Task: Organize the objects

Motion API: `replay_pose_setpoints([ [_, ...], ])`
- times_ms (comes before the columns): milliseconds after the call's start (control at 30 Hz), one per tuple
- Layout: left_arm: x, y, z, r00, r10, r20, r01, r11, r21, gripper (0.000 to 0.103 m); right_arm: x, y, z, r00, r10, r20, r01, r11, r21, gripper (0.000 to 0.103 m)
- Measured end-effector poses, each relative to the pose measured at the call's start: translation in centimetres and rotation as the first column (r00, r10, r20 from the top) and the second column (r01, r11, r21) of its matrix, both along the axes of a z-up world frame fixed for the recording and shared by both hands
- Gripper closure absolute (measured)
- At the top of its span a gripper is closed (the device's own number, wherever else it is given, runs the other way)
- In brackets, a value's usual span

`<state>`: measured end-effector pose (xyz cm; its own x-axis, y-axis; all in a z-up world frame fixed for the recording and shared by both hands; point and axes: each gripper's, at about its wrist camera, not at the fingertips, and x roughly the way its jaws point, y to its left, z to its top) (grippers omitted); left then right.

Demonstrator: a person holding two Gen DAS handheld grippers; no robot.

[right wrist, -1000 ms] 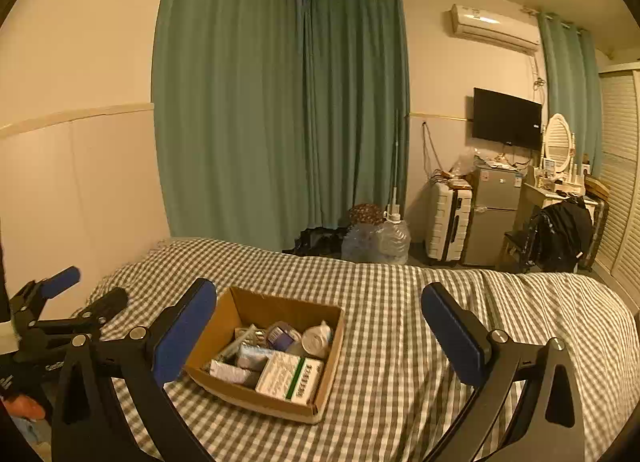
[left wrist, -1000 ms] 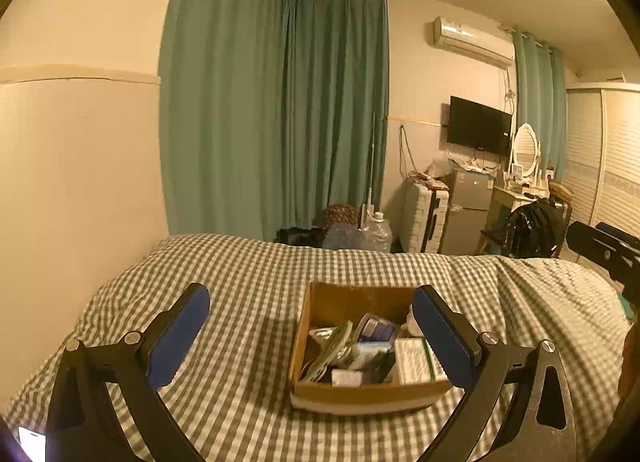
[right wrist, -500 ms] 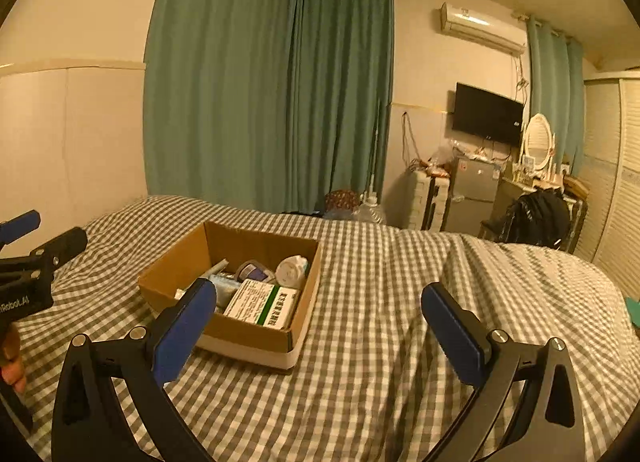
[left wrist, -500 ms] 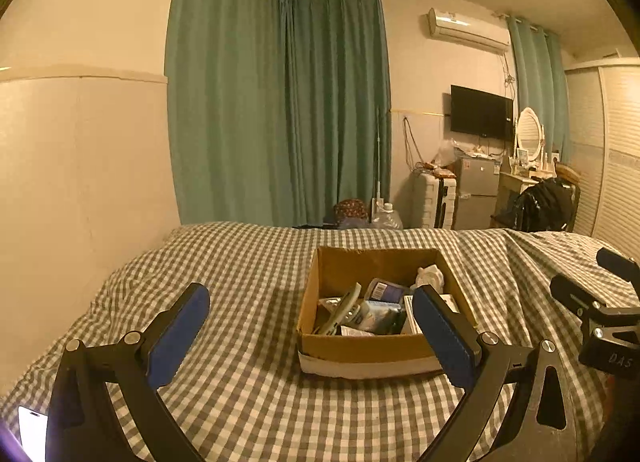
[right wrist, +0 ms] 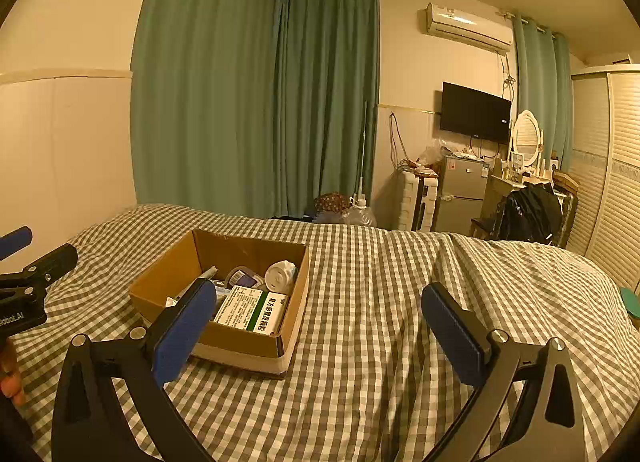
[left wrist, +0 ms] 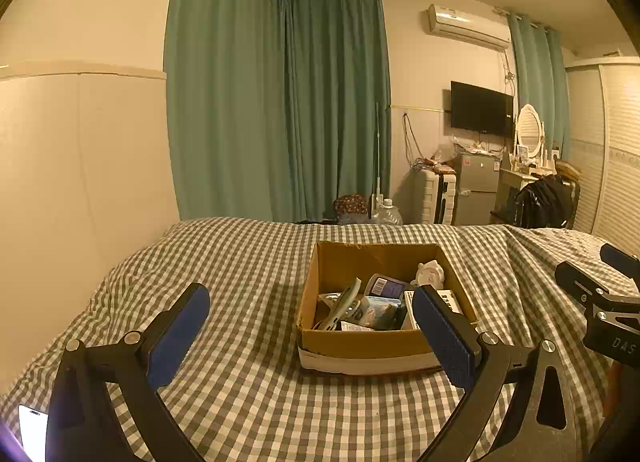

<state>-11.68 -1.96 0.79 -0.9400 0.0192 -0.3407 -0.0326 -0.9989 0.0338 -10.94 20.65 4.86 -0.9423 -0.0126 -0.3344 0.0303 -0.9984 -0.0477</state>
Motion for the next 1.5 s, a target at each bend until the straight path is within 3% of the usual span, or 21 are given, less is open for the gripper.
replay_pose_setpoints([
  [1500,-0.18,-0.1,-0.21,1.0,-0.01,0.009,0.01,1.0,-0.012,0.0,-0.34,-0.26,-0.14,1.0,-0.005,0.026,0.005,1.0,-0.005,0.0],
])
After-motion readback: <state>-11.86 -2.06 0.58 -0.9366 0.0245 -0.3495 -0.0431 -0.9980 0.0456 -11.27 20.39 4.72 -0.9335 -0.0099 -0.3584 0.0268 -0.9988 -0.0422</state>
